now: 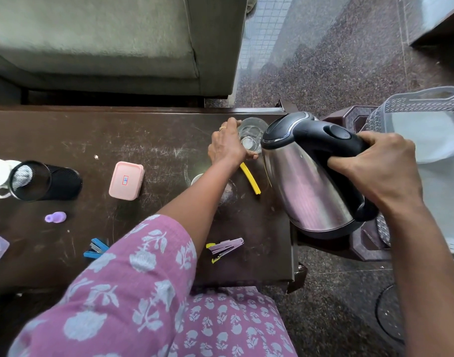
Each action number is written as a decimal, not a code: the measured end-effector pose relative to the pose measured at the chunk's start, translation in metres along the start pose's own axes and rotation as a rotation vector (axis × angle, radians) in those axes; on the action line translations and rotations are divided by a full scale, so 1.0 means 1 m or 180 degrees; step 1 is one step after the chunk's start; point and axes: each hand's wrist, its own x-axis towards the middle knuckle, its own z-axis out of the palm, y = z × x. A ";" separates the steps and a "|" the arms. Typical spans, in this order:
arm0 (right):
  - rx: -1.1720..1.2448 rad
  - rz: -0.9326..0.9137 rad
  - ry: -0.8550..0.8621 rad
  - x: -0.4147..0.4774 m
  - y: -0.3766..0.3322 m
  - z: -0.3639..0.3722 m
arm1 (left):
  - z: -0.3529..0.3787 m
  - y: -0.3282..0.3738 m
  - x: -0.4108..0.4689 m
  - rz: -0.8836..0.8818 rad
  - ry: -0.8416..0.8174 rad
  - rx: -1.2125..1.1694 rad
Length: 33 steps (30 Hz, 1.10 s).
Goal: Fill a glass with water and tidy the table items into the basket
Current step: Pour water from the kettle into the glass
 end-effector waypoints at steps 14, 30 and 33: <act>0.0027 0.0096 -0.0014 0.000 -0.002 -0.004 | -0.001 0.000 0.001 -0.0013 0.0002 0.0005; 0.0056 0.0124 -0.0040 -0.001 -0.008 -0.006 | 0.000 -0.001 0.001 -0.0014 0.0004 0.0048; 0.0058 0.0138 -0.0043 -0.001 -0.008 -0.004 | 0.001 -0.001 0.001 -0.0017 0.0001 0.0027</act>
